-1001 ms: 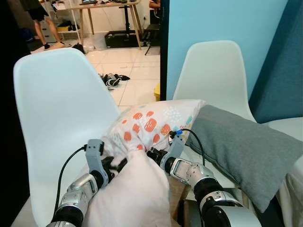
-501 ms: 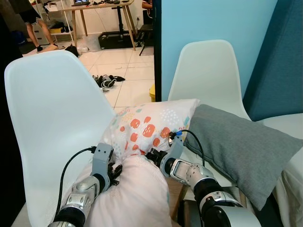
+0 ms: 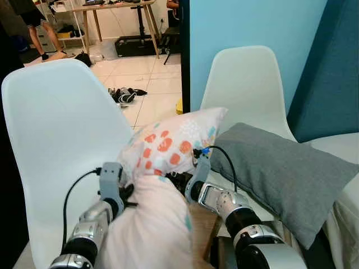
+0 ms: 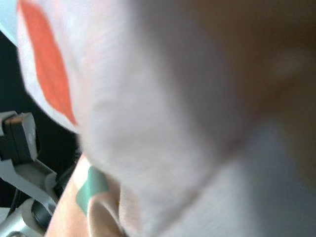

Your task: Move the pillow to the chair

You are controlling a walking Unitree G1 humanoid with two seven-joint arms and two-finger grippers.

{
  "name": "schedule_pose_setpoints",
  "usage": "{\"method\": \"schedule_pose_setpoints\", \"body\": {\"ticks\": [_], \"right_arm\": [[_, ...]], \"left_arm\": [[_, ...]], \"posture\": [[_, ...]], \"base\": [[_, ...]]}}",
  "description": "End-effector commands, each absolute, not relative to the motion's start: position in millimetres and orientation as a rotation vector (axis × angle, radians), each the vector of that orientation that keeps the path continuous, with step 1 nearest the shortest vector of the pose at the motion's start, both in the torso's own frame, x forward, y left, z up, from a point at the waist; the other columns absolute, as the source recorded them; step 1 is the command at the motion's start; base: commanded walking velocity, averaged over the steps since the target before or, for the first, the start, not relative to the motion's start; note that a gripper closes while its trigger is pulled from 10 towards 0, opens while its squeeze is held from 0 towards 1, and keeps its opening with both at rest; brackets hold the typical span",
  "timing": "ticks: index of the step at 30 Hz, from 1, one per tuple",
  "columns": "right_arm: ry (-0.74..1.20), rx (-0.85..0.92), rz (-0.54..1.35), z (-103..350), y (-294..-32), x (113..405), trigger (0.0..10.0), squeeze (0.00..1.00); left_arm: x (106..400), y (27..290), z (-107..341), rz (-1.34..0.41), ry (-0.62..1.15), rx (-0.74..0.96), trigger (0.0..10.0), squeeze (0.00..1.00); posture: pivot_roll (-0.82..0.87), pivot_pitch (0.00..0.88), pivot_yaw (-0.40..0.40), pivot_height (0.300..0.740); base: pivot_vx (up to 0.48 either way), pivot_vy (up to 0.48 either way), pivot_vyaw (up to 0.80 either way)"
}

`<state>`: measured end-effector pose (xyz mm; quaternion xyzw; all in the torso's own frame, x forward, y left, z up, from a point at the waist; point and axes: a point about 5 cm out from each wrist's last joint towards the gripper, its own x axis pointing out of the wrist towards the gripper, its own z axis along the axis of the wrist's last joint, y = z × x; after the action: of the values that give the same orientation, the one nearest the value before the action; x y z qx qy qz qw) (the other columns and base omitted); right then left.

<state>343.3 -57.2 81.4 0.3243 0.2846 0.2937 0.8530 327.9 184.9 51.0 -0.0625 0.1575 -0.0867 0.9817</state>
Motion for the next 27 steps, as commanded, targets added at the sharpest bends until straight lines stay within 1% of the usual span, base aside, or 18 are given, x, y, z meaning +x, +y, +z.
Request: {"method": "schedule_pose_setpoints", "body": {"ticks": [1,5,7,8,9,12,13,15,16,18,20,21,22,25,26,27], "right_arm": [[0.602,0.675,0.664,83.8,-44.5,341.0,10.0,1.00],[0.596,0.687,0.682,85.5,-43.7,341.0,10.0,1.00],[0.594,0.688,0.686,85.5,-43.8,340.9,10.0,1.00],[0.593,0.688,0.689,85.2,-45.0,340.9,10.0,1.00],[0.593,0.688,0.689,85.2,-45.0,340.9,10.0,1.00],[0.581,0.679,0.696,85.1,-46.1,340.7,10.0,1.00],[0.581,0.679,0.696,85.1,-46.1,340.7,10.0,1.00],[0.580,0.677,0.701,84.7,-45.6,340.2,10.0,1.00],[0.580,0.677,0.701,84.7,-45.6,340.2,10.0,1.00],[0.586,0.673,0.708,84.2,-45.2,339.7,10.0,1.00],[0.605,0.659,0.711,81.4,-45.5,338.0,10.0,1.00],[0.619,0.640,0.708,78.5,-46.4,336.7,10.0,1.00],[0.619,0.640,0.708,78.5,-46.4,336.7,10.0,1.00],[0.682,0.558,0.679,65.2,-53.4,331.2,10.0,1.00],[0.682,0.558,0.679,65.2,-53.4,331.2,10.0,1.00],[0.702,0.534,0.660,60.9,-57.2,329.9,10.0,1.00]], "left_arm": [[335.8,198.1,66.0,-0.110,0.255,-0.131,0.0,0.00],[347.9,209.3,99.1,-0.087,0.117,-0.115,0.0,0.00],[349.4,210.8,105.2,-0.089,0.093,-0.100,0.0,0.00],[353.1,215.4,123.8,-0.095,0.027,-0.026,0.0,0.00],[353.1,215.4,123.8,-0.095,0.027,-0.026,0.0,0.00],[355.3,220.0,142.3,-0.104,-0.030,0.099,0.0,0.00],[355.3,220.0,142.3,-0.104,-0.030,0.099,0.0,0.00],[355.9,223.9,151.3,-0.095,-0.059,0.218,0.0,0.00],[355.9,223.9,151.3,-0.095,-0.059,0.218,0.0,0.00],[355.7,226.7,160.0,-0.086,-0.089,0.315,0.0,0.00],[353.8,226.8,164.5,-0.090,-0.095,0.469,0.0,0.00],[352.9,227.0,163.6,-0.093,-0.085,0.537,0.0,0.00],[352.9,227.0,163.6,-0.093,-0.085,0.537,0.0,0.00],[346.9,233.6,157.3,-0.105,-0.019,0.772,0.0,0.00],[346.9,233.6,157.3,-0.105,-0.019,0.772,0.0,0.00],[344.0,238.8,157.8,-0.102,0.000,0.840,0.0,0.00]], "posture": [[-0.09,0.037,0.039,0.482],[-0.08,0.033,0.039,0.482],[-0.08,0.033,0.039,0.482],[-0.08,0.028,0.040,0.482],[-0.08,0.028,0.040,0.482],[-0.07,0.026,0.042,0.482],[-0.07,0.026,0.042,0.482],[-0.07,0.022,0.045,0.482],[-0.07,0.022,0.045,0.482],[-0.07,0.023,0.046,0.482],[-0.07,0.023,0.046,0.482],[-0.07,0.023,0.046,0.482],[-0.07,0.023,0.046,0.482],[-0.07,0.034,0.045,0.482],[-0.07,0.034,0.045,0.482],[-0.07,0.038,0.047,0.482]], "base": [[0.000,0.000,0.00],[0.000,0.000,0.00],[0.000,0.000,0.00],[0.000,0.000,0.00],[0.000,0.000,0.00],[0.000,0.000,0.00],[0.000,0.000,0.00],[0.000,0.000,0.00],[0.000,0.000,0.00],[0.000,0.000,0.00],[0.000,0.000,0.00],[0.000,0.000,0.00],[0.000,0.000,0.00],[0.000,0.000,0.00],[0.000,0.000,0.00],[0.000,0.000,0.00]]}}
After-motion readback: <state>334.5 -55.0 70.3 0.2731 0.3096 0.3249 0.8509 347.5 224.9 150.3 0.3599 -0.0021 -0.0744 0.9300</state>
